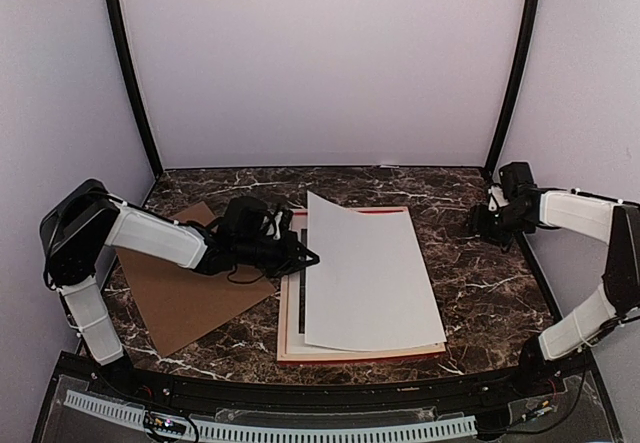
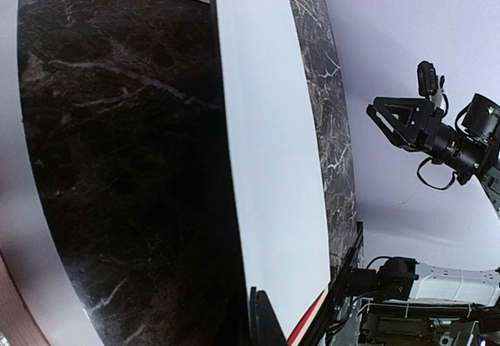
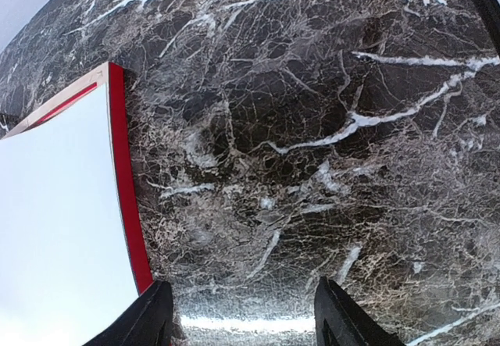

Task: Put the photo into the frame
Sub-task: Place the photo on the mat board.

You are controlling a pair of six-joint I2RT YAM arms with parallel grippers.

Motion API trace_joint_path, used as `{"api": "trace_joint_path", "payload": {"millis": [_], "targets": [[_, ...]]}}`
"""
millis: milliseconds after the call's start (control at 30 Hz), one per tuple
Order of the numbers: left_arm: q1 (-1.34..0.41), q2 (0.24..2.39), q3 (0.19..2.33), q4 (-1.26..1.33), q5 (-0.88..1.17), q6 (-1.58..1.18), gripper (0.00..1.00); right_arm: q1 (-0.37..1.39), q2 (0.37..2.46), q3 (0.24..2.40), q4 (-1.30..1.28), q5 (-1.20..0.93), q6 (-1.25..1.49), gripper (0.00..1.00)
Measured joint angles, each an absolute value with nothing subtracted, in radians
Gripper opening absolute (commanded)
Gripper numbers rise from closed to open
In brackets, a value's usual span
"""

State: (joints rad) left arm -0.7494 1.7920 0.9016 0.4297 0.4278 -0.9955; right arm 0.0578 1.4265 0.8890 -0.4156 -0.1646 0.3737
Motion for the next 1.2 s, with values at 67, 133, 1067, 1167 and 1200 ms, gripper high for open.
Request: {"api": "trace_joint_path", "payload": {"millis": [67,133,1067,1167,1200], "targets": [[-0.749,1.792,0.892,0.427,0.409,-0.994,0.00,0.058,1.433,0.880,-0.411,-0.170,0.373,0.63],[-0.749,1.790,0.883,0.419,0.394,-0.987,0.00,0.058,1.443,0.872,-0.402,-0.181,0.373,0.63],[-0.743,1.747,0.913,0.259,0.315,-0.847,0.00,0.130,1.491,0.845,-0.374,-0.153,0.348,0.76],[-0.743,1.754,0.934,0.252,0.329,-0.838,0.00,0.133,1.496,0.845,-0.374,-0.152,0.348,0.77],[-0.743,1.758,0.941,0.250,0.333,-0.833,0.00,0.135,1.496,0.845,-0.374,-0.152,0.348,0.78]]}}
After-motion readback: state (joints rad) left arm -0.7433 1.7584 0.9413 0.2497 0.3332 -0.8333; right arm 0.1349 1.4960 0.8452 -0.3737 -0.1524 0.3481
